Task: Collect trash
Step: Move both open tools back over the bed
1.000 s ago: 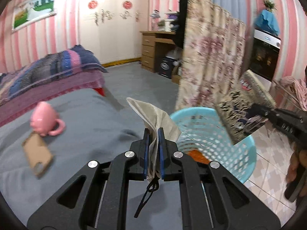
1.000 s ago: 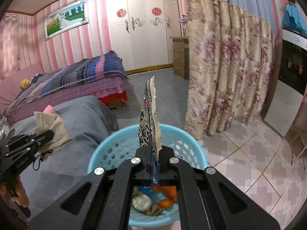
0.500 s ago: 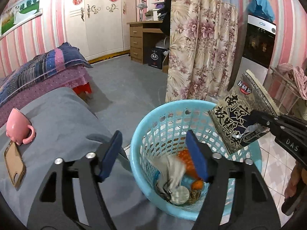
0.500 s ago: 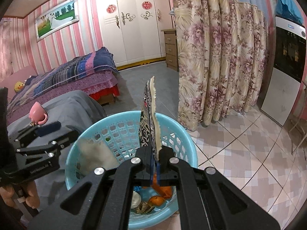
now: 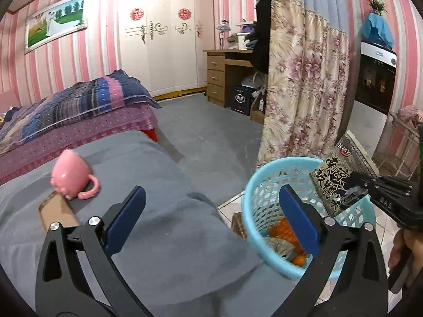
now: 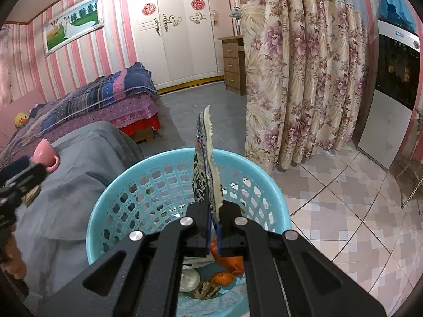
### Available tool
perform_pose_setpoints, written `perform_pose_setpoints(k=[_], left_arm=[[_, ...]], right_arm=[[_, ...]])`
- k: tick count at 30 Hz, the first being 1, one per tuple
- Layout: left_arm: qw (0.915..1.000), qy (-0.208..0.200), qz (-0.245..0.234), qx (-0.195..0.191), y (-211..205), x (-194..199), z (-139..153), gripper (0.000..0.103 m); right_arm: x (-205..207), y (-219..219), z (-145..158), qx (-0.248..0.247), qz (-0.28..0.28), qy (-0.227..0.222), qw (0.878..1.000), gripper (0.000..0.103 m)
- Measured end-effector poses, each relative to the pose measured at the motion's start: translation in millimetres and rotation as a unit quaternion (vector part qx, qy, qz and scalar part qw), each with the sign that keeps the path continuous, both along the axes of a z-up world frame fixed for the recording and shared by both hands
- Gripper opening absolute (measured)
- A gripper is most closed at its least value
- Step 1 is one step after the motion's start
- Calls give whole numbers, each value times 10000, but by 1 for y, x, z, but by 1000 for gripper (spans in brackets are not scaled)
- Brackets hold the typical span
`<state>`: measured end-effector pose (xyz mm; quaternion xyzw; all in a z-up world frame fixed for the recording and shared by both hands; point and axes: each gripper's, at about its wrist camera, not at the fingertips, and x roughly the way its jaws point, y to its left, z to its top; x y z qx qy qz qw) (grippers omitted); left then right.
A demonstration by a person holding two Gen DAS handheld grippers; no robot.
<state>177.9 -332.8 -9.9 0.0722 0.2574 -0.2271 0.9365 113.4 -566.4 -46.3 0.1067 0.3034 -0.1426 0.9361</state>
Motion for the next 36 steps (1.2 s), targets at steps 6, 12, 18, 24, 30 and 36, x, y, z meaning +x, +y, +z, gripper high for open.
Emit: perform_pose_setpoints(k=[6,12,18,24,30,36], left_arm=[[9996,5,261,-124,39,-8,13,98],[9978,-143,553,-325,88,-30,33,98],[9945,-431,889,-333,138,-72,52,98],[9914,-287,1209,-408,187,-107,52,98],[9854,-322,1664,-133,223,-145,36,98],[9817,-324,1875,-45,249,-165,24,98]], right_arm=[[11,8,-5,15,-3,172,9999,72],[6,36,11,-165,24,185,9997,99],[-15,88,38,-483,243,-147,9984,99],[-46,152,61,-417,538,-555,9961,99],[-73,214,65,-476,936,-657,9923,99],[-97,257,59,-607,1137,-601,9898,99]])
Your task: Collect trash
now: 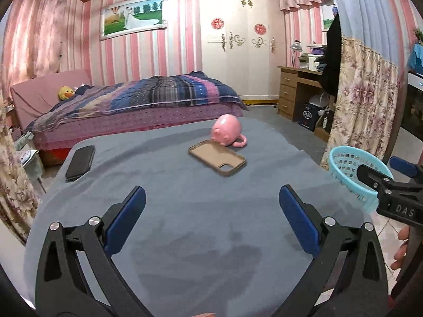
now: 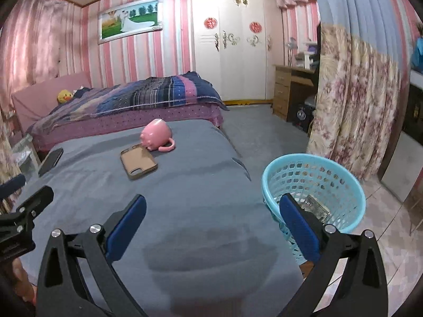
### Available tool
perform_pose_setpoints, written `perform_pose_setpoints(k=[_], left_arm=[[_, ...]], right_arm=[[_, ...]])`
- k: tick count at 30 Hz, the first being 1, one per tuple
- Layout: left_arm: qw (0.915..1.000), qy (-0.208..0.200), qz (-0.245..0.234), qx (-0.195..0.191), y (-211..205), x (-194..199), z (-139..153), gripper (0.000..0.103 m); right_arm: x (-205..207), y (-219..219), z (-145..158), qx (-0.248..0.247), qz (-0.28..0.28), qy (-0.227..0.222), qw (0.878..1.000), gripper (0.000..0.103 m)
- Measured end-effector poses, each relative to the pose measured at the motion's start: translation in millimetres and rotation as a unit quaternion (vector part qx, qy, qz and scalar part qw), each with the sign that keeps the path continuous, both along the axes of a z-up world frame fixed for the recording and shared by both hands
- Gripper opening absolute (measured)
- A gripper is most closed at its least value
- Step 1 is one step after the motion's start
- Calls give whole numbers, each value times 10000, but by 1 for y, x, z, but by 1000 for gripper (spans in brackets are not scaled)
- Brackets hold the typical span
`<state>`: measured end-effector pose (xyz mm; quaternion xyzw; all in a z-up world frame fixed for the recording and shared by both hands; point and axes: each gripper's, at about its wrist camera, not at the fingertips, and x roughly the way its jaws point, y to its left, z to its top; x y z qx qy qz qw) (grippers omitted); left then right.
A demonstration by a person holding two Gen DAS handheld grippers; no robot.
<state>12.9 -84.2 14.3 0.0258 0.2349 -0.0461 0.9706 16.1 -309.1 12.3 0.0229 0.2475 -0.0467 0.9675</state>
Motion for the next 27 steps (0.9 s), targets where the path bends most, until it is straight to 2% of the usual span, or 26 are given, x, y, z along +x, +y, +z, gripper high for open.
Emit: perform_pose_setpoints(k=[6,13,17,21,27], left_arm=[[9997,-76,222,-117,27,-15,-4,98],[9991,-161,315,-251,48,-18,-7,98],[9988,-149,306,-359,52,-11,-8,98],[9991,-157,263,-280,50,-7,-9,98],[9990,-141,289,-309,51,-4,-10,98]], right_arm=[[-20,32,2,-88,193,-272,9994,99],[-24,52,-2,-228,320,-307,9988,99],[-22,57,-4,-211,302,-297,9989,99],[-18,63,-7,-362,288,-308,9985,99],[-21,59,-5,-256,244,-450,9984,99]])
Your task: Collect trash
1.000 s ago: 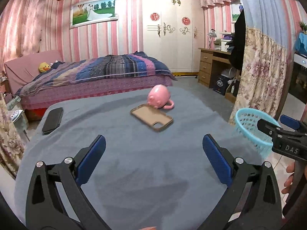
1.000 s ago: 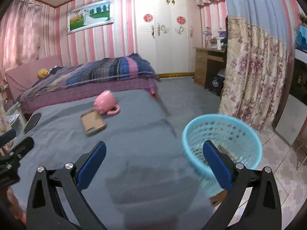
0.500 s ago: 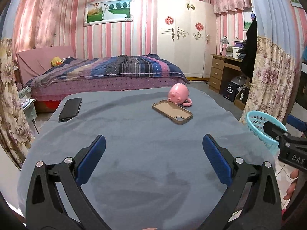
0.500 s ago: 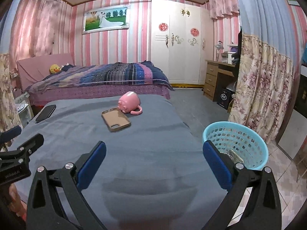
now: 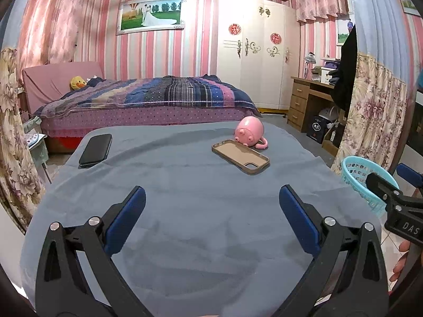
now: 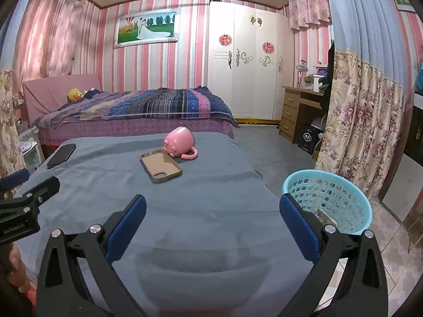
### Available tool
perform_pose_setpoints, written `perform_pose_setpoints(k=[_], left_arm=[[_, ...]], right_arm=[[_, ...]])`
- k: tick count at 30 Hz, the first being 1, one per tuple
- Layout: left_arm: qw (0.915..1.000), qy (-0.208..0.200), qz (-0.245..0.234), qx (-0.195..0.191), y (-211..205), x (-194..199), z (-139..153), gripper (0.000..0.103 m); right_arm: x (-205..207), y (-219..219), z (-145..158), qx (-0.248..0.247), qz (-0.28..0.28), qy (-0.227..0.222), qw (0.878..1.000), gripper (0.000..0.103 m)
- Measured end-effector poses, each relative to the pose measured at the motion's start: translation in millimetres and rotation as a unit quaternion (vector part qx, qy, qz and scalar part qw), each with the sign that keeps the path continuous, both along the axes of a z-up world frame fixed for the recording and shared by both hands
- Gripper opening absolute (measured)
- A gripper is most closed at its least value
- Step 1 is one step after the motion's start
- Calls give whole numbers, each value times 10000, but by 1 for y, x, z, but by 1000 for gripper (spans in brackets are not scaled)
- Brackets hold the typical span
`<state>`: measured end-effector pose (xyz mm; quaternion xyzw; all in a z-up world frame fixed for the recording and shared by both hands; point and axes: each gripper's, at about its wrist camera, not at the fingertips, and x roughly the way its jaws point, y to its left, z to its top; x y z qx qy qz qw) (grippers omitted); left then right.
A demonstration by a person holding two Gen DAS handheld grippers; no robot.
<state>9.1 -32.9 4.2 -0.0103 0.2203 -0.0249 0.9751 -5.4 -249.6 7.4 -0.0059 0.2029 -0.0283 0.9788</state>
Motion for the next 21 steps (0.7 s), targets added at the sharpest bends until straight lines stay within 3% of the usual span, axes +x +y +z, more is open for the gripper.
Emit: perform_pose_setpoints(k=[8,21], left_arm=[[9999,-54,66,-149,4,-2,3,98],[9999,-109,9,-22,2,-5,0,98]], right_arm=[[6,1,-3,26,4,67,10000,99],[6,0,-4,-3,-56,53,10000,99]])
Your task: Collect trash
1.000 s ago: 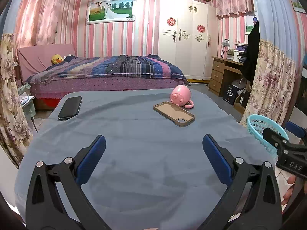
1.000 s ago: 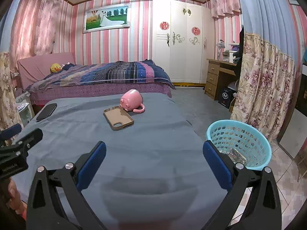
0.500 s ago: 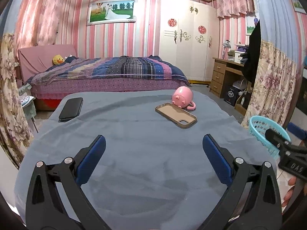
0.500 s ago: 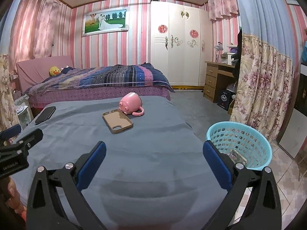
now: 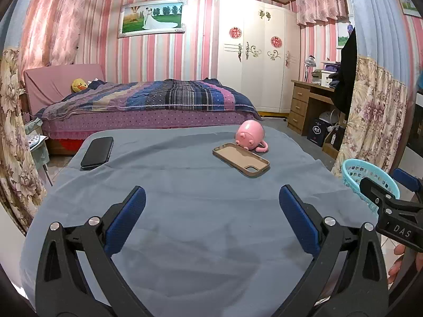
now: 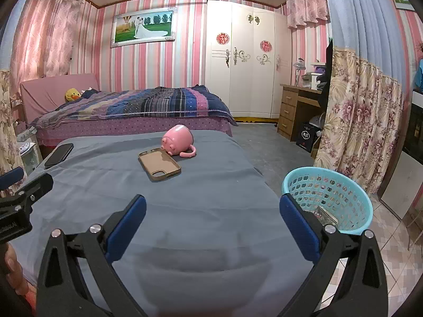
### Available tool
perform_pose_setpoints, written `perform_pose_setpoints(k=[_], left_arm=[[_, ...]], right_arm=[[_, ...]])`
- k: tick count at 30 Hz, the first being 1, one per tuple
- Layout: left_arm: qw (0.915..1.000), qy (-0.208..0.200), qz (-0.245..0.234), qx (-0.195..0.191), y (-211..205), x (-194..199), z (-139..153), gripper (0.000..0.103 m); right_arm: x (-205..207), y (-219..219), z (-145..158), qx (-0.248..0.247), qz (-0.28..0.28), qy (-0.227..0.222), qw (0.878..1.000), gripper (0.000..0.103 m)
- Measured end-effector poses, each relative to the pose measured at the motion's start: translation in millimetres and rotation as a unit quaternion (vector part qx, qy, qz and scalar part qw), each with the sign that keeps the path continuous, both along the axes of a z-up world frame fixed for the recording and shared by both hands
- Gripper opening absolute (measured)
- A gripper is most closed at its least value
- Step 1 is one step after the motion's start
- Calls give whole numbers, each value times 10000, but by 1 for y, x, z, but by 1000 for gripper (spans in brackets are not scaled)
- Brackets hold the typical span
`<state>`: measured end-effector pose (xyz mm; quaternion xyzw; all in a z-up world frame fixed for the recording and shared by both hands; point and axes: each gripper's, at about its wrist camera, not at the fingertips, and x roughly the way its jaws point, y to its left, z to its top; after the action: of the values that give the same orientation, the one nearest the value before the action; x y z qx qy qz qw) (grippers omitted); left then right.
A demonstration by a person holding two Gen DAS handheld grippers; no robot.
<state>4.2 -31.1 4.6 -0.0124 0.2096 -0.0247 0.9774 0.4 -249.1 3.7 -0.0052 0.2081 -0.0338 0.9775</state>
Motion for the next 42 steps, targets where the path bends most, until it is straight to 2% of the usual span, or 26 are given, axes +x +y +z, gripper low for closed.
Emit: perform_pose_setpoints(k=[42], left_arm=[[9999,-51,99,-51,1,1,-1,98]], right_arm=[[2,-6,7,-27,-31,-38,10000,99]])
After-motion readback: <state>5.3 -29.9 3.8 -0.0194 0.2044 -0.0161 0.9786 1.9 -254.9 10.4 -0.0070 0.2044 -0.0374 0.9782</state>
